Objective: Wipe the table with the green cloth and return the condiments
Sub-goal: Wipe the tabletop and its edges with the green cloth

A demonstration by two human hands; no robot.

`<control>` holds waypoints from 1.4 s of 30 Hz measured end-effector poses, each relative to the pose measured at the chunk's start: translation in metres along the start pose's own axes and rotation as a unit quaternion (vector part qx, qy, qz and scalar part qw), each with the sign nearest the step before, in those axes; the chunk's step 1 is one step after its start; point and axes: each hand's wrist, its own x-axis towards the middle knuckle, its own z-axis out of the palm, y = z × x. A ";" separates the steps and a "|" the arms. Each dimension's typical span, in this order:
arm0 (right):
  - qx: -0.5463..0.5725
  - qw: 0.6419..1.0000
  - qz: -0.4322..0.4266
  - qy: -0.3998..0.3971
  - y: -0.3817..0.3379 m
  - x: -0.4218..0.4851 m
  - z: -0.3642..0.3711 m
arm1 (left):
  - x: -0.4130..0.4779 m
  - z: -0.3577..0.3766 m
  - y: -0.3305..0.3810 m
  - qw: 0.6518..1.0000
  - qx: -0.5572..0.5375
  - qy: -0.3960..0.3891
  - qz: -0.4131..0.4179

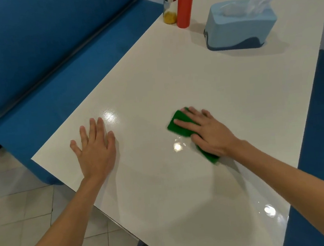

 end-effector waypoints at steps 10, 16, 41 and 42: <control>0.012 0.987 0.153 0.045 0.027 0.022 -0.010 | 0.000 0.000 0.000 1.000 -0.004 0.003 0.003; 0.006 0.984 0.169 0.051 -0.032 0.019 0.013 | -0.002 -0.002 0.003 1.000 -0.006 -0.005 -0.006; 0.030 0.994 0.101 0.037 -0.159 0.009 0.054 | -0.045 -0.007 -0.039 0.999 -0.014 0.017 -0.034; 0.041 0.997 0.064 0.029 -0.173 0.005 0.059 | -0.046 -0.007 -0.039 0.999 -0.018 0.017 -0.034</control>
